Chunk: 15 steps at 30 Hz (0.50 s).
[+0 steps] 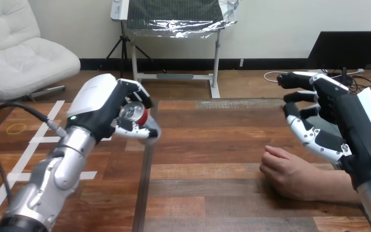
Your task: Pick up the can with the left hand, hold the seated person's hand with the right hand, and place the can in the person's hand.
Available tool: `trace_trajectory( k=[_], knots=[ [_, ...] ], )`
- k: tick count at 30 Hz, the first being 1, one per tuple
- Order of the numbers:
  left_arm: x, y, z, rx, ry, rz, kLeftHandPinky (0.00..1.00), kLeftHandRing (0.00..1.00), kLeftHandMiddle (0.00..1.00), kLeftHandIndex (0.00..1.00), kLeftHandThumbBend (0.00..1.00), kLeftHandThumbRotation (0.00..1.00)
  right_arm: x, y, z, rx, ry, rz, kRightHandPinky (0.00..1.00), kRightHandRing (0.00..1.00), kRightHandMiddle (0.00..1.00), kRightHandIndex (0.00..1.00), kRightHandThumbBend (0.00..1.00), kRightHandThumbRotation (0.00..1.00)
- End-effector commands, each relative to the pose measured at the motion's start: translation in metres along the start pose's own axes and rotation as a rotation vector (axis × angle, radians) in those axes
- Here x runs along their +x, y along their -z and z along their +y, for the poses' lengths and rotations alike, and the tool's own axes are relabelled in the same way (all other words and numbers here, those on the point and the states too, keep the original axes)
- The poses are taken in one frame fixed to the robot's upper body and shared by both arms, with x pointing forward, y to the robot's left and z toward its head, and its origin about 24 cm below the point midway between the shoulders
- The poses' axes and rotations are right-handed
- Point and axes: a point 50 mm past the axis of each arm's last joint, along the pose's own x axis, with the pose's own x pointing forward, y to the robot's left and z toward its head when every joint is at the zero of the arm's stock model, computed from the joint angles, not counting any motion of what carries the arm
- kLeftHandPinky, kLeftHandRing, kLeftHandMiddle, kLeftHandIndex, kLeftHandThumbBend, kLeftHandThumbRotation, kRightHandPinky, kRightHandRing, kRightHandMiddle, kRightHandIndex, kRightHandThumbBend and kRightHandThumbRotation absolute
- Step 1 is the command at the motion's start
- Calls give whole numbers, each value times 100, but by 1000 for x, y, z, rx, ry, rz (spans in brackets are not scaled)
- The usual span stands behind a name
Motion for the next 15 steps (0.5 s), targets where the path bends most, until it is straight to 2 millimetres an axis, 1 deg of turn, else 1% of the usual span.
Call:
trace_trajectory(
  k=[1,2,3,4,8,10,15],
  knots=[
    [21,-33,32,-33,-158,-137,39,45,51,52,61,0,8,-17,-14,-61,20,-59,57,76,81,76,35,0],
    [22,-35,32,-43,-162,-138,39,45,51,52,61,0,8,-17,-15,-70,15,-48,58,77,82,77,37,0],
    [23,-36,32,-51,-164,-138,39,45,51,52,61,0,8,-16,-16,-75,11,-41,58,77,82,77,37,0],
    [23,-37,32,-56,-165,-138,39,45,51,52,61,0,8,-16,-16,-79,9,-36,61,78,83,78,41,0],
    [27,-43,32,-81,-180,-146,38,43,50,52,61,0,9,-15,-21,-125,-18,-18,64,80,84,80,46,0],
    [28,-45,32,-87,-187,-152,37,42,49,52,61,0,9,-15,-23,-145,-29,-11,66,81,85,81,51,0],
    [31,-53,32,-115,-205,-163,36,41,48,52,61,0,12,-14,-28,-210,-58,8,67,82,86,83,58,0]
  ],
)
